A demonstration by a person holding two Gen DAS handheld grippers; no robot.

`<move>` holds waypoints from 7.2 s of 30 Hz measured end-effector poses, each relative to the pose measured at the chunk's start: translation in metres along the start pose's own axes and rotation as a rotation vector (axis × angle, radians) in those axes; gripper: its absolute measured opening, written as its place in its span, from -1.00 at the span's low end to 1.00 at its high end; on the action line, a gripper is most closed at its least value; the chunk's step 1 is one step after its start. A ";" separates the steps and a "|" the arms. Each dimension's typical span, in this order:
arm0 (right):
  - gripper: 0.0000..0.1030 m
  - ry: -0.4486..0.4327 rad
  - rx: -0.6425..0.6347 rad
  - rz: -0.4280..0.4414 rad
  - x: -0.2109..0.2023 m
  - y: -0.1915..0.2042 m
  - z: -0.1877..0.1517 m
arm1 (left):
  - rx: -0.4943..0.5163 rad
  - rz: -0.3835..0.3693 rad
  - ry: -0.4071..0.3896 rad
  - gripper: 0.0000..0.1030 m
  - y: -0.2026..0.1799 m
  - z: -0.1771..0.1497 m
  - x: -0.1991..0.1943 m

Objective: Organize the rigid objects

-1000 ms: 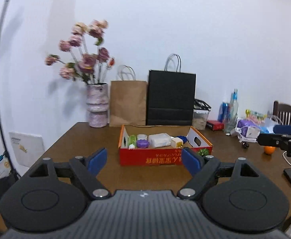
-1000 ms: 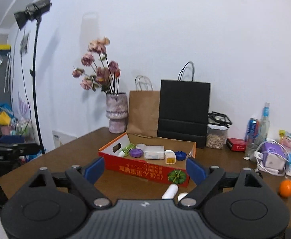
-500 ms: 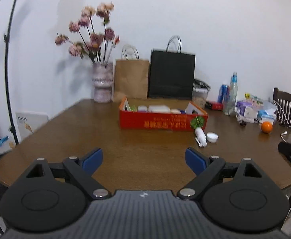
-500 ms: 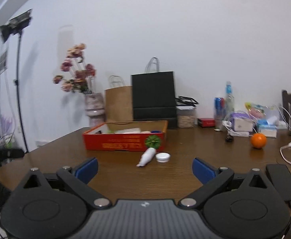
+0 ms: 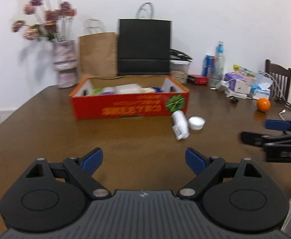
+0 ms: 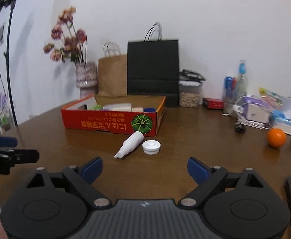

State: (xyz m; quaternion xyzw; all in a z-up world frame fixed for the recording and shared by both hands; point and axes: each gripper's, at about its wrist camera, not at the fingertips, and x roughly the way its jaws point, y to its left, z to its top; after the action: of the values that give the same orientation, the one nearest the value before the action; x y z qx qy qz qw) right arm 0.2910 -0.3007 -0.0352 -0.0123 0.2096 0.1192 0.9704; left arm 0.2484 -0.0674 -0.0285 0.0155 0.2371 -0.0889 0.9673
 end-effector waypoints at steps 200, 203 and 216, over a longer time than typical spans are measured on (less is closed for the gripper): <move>0.85 -0.228 0.029 0.004 -0.135 0.102 0.018 | -0.011 0.059 -0.350 0.96 0.096 0.015 -0.141; 0.89 -0.234 0.022 -0.025 -0.152 0.111 -0.014 | -0.044 0.100 -0.330 1.00 0.091 -0.016 -0.150; 0.91 -0.247 -0.008 -0.004 -0.209 0.168 -0.101 | -0.088 0.233 -0.277 1.00 0.063 -0.132 -0.215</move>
State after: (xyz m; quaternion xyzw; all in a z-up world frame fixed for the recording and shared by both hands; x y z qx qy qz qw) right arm 0.0257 -0.1921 -0.0369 -0.0015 0.0879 0.1188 0.9890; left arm 0.0118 0.0396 -0.0468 -0.0121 0.1019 0.0329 0.9942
